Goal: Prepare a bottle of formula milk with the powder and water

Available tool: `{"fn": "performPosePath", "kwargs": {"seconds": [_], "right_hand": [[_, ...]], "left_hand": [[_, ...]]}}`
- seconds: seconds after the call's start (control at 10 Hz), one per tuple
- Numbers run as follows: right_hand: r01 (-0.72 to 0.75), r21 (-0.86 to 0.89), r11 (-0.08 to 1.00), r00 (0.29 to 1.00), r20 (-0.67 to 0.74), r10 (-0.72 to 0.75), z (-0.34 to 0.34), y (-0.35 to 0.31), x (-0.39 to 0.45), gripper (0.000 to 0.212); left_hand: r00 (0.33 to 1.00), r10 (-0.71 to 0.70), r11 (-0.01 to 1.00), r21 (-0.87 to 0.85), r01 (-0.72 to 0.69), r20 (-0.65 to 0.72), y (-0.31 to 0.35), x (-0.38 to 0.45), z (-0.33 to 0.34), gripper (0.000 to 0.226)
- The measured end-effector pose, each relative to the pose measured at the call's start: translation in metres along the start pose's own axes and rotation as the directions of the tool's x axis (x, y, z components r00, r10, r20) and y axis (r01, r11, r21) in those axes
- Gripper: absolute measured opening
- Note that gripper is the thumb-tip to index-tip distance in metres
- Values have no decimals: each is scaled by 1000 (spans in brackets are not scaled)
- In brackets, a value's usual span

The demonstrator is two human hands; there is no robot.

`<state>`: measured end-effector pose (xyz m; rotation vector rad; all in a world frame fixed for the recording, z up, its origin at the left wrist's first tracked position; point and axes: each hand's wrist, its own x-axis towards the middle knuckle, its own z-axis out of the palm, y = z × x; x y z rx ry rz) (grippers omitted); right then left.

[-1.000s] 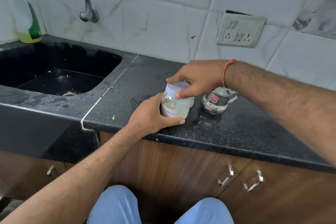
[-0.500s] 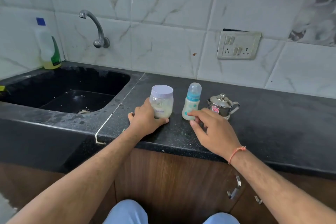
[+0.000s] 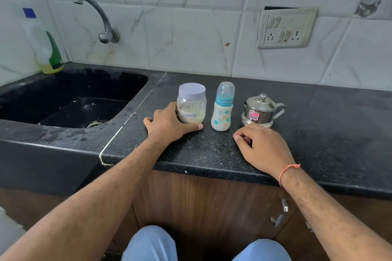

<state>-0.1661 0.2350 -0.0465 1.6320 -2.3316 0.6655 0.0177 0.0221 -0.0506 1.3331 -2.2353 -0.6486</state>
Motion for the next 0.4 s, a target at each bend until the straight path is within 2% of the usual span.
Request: {"fn": "performPosePath", "kwargs": {"seconds": [0.3,0.4], "right_hand": [[0,0,1000,1000,0,0,-2,-2,-1,19],[-1,-18,1000,1000,-17,1,-2,-3,-3,20]], "left_hand": [[1000,-3,1000,13,3,-13,3,-6,-4,99],[999,-29,996,83,30,-20,5,-9,-2,128]]}}
